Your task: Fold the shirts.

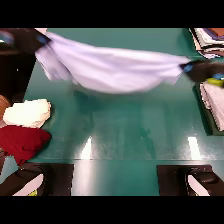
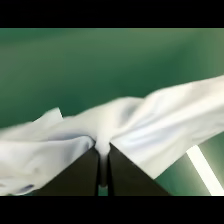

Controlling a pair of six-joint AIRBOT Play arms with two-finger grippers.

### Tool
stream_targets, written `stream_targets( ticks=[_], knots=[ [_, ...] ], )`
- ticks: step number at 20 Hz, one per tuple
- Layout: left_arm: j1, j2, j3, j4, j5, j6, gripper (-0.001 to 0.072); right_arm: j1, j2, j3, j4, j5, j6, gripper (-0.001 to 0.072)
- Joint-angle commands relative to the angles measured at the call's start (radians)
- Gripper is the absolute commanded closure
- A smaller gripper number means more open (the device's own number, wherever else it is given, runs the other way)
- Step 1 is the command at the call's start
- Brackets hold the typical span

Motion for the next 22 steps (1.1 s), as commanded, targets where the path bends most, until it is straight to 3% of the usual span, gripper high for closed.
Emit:
stream_targets(
  ticks=[1, 7, 12, 15, 18, 20, 22],
  knots=[
    [0.001, 0.122, 0.163, -0.018, -0.050, -0.001, 0.0678, -0.077, 0.086, 0.154, -0.013, 0.089, -0.001, 0.0696],
    [0.001, 0.130, 0.264, -0.079, -0.182, -0.001, 0.0678, -0.136, -0.002, 0.389, -0.012, 0.358, 0.037, 0.0697],
    [0.000, 0.087, -0.072, -0.080, -0.267, 0.002, 0.0678, -0.121, -0.218, 0.315, -0.011, 0.575, 0.100, 0.0697],
    [0.000, 0.031, -0.394, -0.074, -0.218, 0.076, 0.0678, -0.079, -0.343, 0.137, -0.012, 0.535, 0.090, 0.0696],
    [0.000, -0.086, -0.634, -0.047, 0.008, 0.132, 0.0677, -0.039, -0.469, 0.013, -0.011, 0.363, 0.047, 0.0696],
    [0.000, -0.196, -0.642, -0.012, 0.130, 0.131, 0.0677, -0.021, -0.543, 0.003, -0.011, 0.288, 0.043, 0.0697],
    [0.000, -0.290, -0.584, -0.012, 0.169, 0.129, 0.0670, -0.018, -0.596, 0.023, -0.010, 0.271, 0.043, 0.0696]
  ],
)
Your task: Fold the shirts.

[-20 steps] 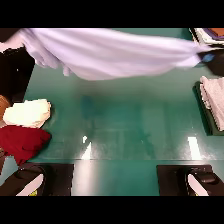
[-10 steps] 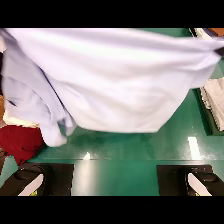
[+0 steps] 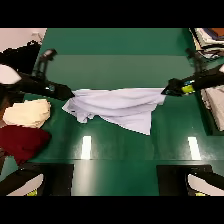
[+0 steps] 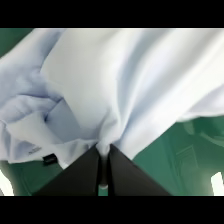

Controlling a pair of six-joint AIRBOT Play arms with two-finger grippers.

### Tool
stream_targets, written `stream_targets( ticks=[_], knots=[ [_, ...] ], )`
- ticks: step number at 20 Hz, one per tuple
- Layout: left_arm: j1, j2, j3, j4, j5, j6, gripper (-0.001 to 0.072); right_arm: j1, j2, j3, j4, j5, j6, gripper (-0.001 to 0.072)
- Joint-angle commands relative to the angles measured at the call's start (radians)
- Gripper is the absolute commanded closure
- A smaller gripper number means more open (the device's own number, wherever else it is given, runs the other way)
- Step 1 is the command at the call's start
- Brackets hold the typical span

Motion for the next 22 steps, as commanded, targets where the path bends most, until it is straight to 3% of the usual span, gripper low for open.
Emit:
stream_targets(
  ticks=[1, 2, 3, 8, 10, 13, 19, 22],
  knots=[
    [0.000, -0.154, 0.016, 0.020, 0.121, 0.010, 0.0464, 0.016, -0.105, -0.002, 0.002, -0.071, -0.010, 0.0696],
    [0.000, -0.172, 0.048, 0.020, 0.110, 0.004, 0.0264, 0.016, -0.113, 0.015, 0.002, -0.065, -0.010, 0.0696],
    [0.000, -0.180, 0.074, 0.021, 0.095, 0.006, 0.0206, 0.015, -0.110, 0.028, 0.000, -0.062, -0.014, 0.0696],
    [0.030, -0.177, 0.214, 0.193, -0.032, -0.017, 0.0202, -0.002, -0.038, 0.050, -0.027, -0.053, -0.033, 0.0696],
    [0.100, -0.181, 0.214, 0.180, -0.076, -0.038, 0.0202, -0.011, -0.013, 0.050, -0.028, -0.050, -0.033, 0.0696],
    [0.188, -0.180, 0.129, 0.044, -0.097, -0.033, 0.0203, -0.015, -0.005, 0.050, -0.027, -0.056, -0.033, 0.0696],
    [0.187, -0.181, -0.173, -0.196, 0.139, 0.046, 0.0203, -0.002, -0.015, 0.043, -0.026, -0.058, -0.033, 0.0696],
    [0.187, -0.181, -0.219, -0.280, 0.182, 0.080, 0.0205, 0.004, -0.015, 0.043, -0.026, -0.058, -0.033, 0.0696]
  ],
)
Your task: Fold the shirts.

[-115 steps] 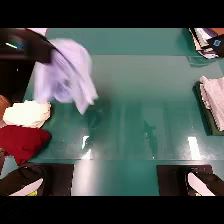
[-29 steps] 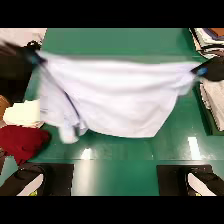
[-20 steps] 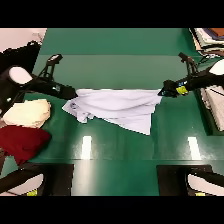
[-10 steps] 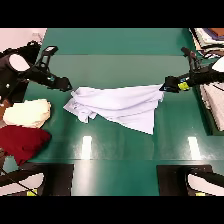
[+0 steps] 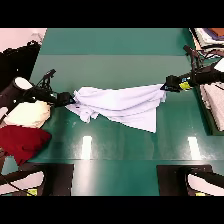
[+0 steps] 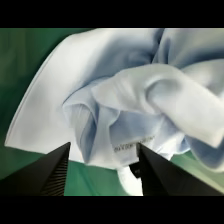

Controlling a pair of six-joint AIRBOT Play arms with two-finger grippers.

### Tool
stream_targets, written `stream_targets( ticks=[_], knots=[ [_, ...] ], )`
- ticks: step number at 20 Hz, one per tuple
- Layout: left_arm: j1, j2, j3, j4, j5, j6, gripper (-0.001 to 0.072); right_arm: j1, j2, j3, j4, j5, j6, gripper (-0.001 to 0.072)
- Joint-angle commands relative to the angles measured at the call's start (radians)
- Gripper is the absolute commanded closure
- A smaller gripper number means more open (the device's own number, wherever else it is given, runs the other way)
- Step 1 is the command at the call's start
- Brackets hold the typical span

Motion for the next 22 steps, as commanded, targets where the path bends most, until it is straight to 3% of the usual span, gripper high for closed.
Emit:
stream_targets(
  ticks=[1, 5, 7, 10, 14, 17, 22],
  knots=[
    [0.004, -0.007, -0.067, -0.106, 0.074, 0.034, 0.0212, 0.005, 0.000, 0.000, 0.001, -0.002, 0.001, 0.0697],
    [0.004, -0.067, -0.066, -0.114, 0.067, 0.031, 0.0215, 0.005, 0.001, 0.000, 0.001, 0.003, 0.000, 0.0696],
    [0.007, -0.067, -0.049, -0.126, 0.085, 0.021, 0.0684, 0.005, 0.002, 0.000, 0.001, 0.002, 0.000, 0.0696],
    [0.007, -0.028, 0.068, -0.109, 0.034, 0.022, 0.0678, -0.014, 0.041, 0.000, 0.000, -0.001, -0.015, 0.0696],
    [0.007, 0.142, 0.330, 0.027, -0.024, 0.015, 0.0679, -0.083, 0.196, 0.029, 0.000, -0.017, -0.023, 0.0696],
    [0.007, 0.297, 0.514, 0.103, -0.061, 0.016, 0.0678, -0.132, 0.300, 0.143, 0.000, -0.006, -0.029, 0.0696],
    [0.007, 0.497, 0.701, 0.103, -0.086, 0.016, 0.0678, -0.181, 0.405, 0.349, 0.000, 0.058, -0.029, 0.0697]
  ],
)
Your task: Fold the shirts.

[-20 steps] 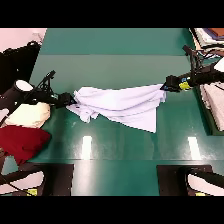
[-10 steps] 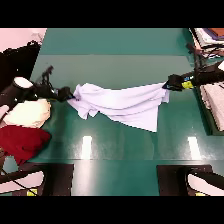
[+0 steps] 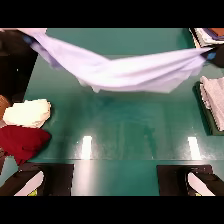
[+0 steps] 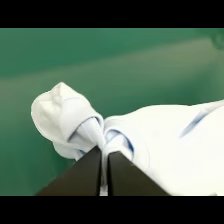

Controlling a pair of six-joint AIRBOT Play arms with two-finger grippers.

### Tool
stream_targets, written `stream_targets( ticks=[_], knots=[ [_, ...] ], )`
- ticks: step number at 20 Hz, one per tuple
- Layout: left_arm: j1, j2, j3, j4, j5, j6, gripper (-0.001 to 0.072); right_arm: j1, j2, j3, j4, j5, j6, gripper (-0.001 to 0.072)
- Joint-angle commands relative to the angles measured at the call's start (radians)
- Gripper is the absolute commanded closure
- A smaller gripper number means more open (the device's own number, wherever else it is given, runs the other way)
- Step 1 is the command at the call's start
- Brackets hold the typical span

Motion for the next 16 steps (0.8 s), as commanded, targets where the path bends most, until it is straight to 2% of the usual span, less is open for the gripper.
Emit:
stream_targets(
  ticks=[1, 6, 9, 12, 16],
  knots=[
    [0.001, 0.130, 0.139, 0.024, -0.032, 0.000, 0.0678, -0.041, 0.068, 0.136, -0.002, 0.069, -0.001, 0.0696],
    [0.001, 0.185, 0.308, 0.024, -0.119, -0.001, 0.0678, -0.140, 0.106, 0.274, -0.001, 0.227, 0.006, 0.0696],
    [0.001, 0.170, 0.307, 0.032, -0.192, -0.003, 0.0678, -0.188, 0.093, 0.264, 0.000, 0.317, 0.051, 0.0697],
    [0.001, 0.085, 0.174, 0.045, -0.307, -0.037, 0.0678, -0.170, 0.035, 0.130, 0.001, 0.377, 0.090, 0.0696],
    [0.000, -0.081, -0.166, 0.046, -0.309, -0.023, 0.0678, -0.060, -0.128, -0.137, -0.002, 0.356, 0.089, 0.0696]
  ],
)
